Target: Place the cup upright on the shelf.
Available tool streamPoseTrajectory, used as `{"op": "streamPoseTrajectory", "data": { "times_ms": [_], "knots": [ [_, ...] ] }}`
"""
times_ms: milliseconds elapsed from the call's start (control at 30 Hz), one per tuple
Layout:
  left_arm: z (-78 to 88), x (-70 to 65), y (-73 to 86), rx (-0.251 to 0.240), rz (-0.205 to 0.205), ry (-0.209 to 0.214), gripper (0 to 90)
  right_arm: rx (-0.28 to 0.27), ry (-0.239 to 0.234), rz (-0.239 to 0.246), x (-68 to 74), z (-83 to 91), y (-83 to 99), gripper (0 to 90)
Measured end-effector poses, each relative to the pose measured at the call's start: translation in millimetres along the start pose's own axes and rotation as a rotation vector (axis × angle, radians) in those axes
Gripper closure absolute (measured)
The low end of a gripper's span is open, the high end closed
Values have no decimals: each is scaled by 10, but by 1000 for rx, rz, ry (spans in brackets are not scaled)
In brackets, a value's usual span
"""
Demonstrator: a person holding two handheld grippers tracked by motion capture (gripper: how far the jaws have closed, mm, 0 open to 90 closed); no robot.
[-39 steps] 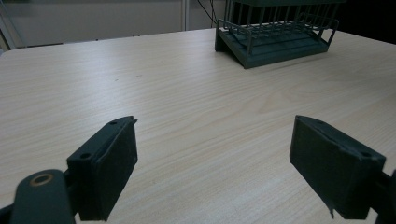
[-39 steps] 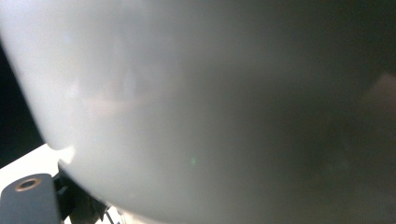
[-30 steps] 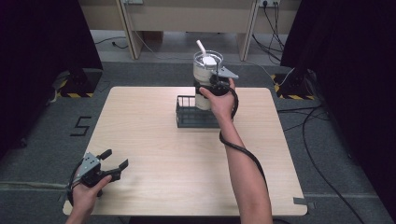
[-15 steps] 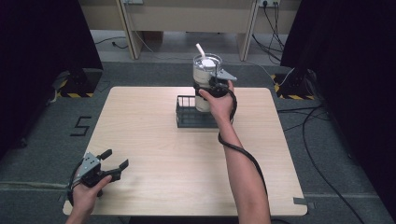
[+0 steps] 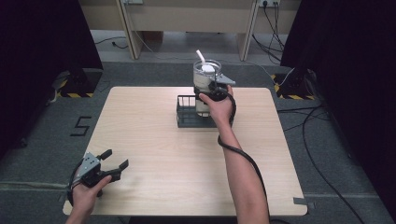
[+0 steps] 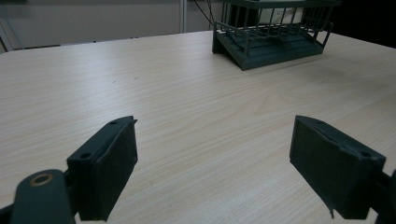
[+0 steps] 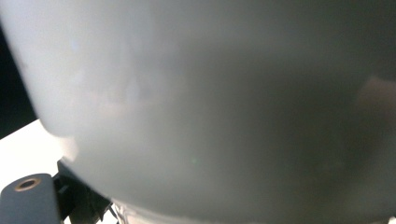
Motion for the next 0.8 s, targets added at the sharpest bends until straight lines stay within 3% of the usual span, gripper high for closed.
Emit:
{"op": "streamPoseTrajectory", "data": {
  "times_ms": [367, 600, 800],
  "knots": [
    [-1, -14, -1, 1, -3, 3, 145, 8, 3, 1, -40, -9, 75, 100],
    [1, -18, -4, 0, -4, 4, 145, 5, -7, 26, -32, 1, 102, 97],
    [5, -24, -6, 0, -6, 3, 145, -22, -5, 29, -31, 20, 135, 93]
  ]
}}
Point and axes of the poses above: each handheld gripper's, and its own axes: z roughly backward along the jaws, y roughly out of its underside, x roughly to its left, the point moved 8 cm from there along -z, roughly forward along the jaws, and after that the axes turned 10 degrees about x, right-handed, at the moved point
